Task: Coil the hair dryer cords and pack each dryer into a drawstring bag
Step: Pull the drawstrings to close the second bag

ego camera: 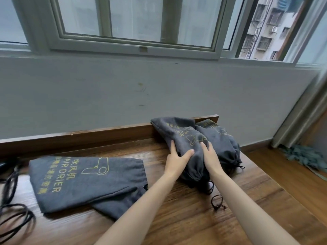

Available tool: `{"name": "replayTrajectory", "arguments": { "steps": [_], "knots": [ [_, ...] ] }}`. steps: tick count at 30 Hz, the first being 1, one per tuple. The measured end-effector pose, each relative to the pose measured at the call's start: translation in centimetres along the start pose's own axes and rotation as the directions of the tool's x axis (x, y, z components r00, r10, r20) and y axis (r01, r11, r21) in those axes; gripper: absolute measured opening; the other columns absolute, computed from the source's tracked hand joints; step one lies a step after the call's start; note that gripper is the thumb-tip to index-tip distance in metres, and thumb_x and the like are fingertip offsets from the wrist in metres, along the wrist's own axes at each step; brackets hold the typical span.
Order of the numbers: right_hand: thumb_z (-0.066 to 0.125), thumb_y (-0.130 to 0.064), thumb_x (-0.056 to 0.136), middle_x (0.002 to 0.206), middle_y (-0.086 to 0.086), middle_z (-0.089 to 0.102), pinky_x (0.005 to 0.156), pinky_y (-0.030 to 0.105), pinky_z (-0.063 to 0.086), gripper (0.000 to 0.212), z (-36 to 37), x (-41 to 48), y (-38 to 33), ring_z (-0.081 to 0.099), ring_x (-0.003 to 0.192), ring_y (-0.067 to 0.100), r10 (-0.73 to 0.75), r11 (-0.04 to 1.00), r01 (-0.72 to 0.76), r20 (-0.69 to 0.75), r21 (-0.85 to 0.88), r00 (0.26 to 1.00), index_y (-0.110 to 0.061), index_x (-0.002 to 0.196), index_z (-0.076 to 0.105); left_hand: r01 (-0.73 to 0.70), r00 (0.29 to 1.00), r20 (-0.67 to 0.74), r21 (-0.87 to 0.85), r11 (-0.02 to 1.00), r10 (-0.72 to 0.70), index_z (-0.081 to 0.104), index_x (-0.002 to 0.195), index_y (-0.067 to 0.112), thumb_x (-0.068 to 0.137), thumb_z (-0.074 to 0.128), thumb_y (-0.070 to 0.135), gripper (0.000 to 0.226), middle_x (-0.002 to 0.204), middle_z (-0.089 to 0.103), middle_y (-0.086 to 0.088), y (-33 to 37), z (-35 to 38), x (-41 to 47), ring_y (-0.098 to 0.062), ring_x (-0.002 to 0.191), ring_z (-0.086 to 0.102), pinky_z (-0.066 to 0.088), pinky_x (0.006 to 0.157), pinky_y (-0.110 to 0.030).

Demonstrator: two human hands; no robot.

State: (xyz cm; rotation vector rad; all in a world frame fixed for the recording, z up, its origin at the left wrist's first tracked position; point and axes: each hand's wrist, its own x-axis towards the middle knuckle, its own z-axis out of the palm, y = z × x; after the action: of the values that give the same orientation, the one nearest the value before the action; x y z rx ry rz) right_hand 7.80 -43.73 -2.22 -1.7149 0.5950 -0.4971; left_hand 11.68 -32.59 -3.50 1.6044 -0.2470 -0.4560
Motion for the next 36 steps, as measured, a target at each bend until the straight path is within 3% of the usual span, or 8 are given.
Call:
{"name": "replayTrajectory", "arguments": {
  "steps": [9,12,14,16,20,24,28,36],
  "knots": [
    [0.04,-0.023,0.098,0.134,0.009,0.052,0.108,0.044,0.036,0.036,-1.0,-1.0,0.3,0.048,0.122,0.026,0.043,0.999,-0.042,0.021,-0.034,0.999,-0.013,0.133,0.046,0.074,0.997,-0.027,0.098,0.992,-0.071,0.026,0.14,0.01,0.084,0.061,0.043,0.073,0.141,0.039,-0.016,-0.4,-1.3,-1.0,-0.029,0.127,0.042,0.035,0.106,-0.034],
    [0.044,-0.033,0.096,0.136,0.01,0.05,0.106,0.046,0.038,0.044,-1.5,-1.8,-0.1,0.049,0.121,0.025,0.118,0.993,-0.12,0.074,0.02,0.99,-0.014,0.136,0.041,0.065,0.977,-0.211,0.222,0.973,-0.017,0.027,0.135,0.001,0.086,0.057,0.042,0.07,0.141,0.031,-0.02,0.5,-2.1,-1.1,-0.035,0.129,0.034,0.029,0.108,-0.038],
    [0.055,-0.049,0.086,0.141,0.007,0.045,0.108,0.044,0.037,0.069,-1.5,-2.6,-0.2,0.046,0.125,0.024,0.136,0.987,-0.144,0.106,0.067,0.985,-0.017,0.141,0.031,-0.085,0.895,-0.343,0.495,0.865,0.284,0.026,0.139,0.003,0.087,0.056,0.035,0.068,0.144,0.026,-0.02,1.7,-3.1,-0.7,-0.036,0.13,0.027,0.023,0.108,-0.04],
    [0.065,-0.056,0.074,0.15,0.006,0.031,0.112,0.038,0.029,0.096,-1.1,-3.5,-0.4,0.034,0.135,0.024,0.107,0.993,-0.102,0.107,-0.055,0.988,-0.02,0.147,0.015,-0.25,0.813,-0.2,0.729,0.638,0.547,0.025,0.144,0.013,0.088,0.053,0.029,0.064,0.15,0.02,-0.015,3.2,-3.6,0.6,-0.031,0.135,0.021,0.021,0.109,-0.04],
    [0.073,-0.038,0.075,0.152,0.012,0.023,0.107,0.032,0.028,0.101,-0.3,-3.8,-0.2,0.029,0.137,0.027,0.035,0.964,-0.02,0.05,-0.266,0.998,-0.02,0.149,0.007,-0.345,0.86,0.197,0.904,0.251,0.471,0.029,0.144,0.026,0.094,0.041,0.035,0.053,0.157,0.012,-0.005,4.6,-3.6,4.5,-0.023,0.144,0.008,0.007,0.115,-0.043],
    [0.072,-0.027,0.076,0.147,0.012,0.032,0.11,0.035,0.028,0.09,-0.6,-3.6,0.1,0.035,0.134,0.025,0.022,0.977,-0.016,0.025,-0.211,0.999,-0.021,0.147,0.017,-0.271,0.943,0.179,0.903,0.333,0.28,0.029,0.144,0.026,0.092,0.035,0.048,0.057,0.157,0.015,-0.007,2.8,-5.1,7.4,-0.026,0.143,0.015,0.011,0.115,-0.04],
    [0.07,-0.025,0.078,0.147,0.012,0.033,0.11,0.036,0.029,0.085,-0.3,-3.8,0.3,0.036,0.132,0.025,0.007,0.977,-0.006,0.005,-0.215,1.0,-0.021,0.147,0.02,-0.04,0.999,0.039,0.758,0.652,0.015,0.032,0.143,0.025,0.092,0.03,0.053,0.058,0.149,0.035,-0.01,0.8,-6.3,8.7,-0.03,0.137,0.028,0.024,0.108,-0.039],
    [0.07,-0.027,0.08,0.146,0.014,0.032,0.11,0.035,0.027,0.083,-0.2,-4.4,-0.1,0.035,0.133,0.027,-0.006,0.965,-0.002,-0.027,-0.264,1.0,-0.018,0.146,0.022,-0.107,0.994,0.054,0.74,0.664,0.1,0.048,0.13,0.01,0.096,0.035,0.037,0.045,0.14,0.044,-0.014,0.3,-6.6,7.9,-0.031,0.131,0.038,0.029,0.108,-0.036]
  ]
}}
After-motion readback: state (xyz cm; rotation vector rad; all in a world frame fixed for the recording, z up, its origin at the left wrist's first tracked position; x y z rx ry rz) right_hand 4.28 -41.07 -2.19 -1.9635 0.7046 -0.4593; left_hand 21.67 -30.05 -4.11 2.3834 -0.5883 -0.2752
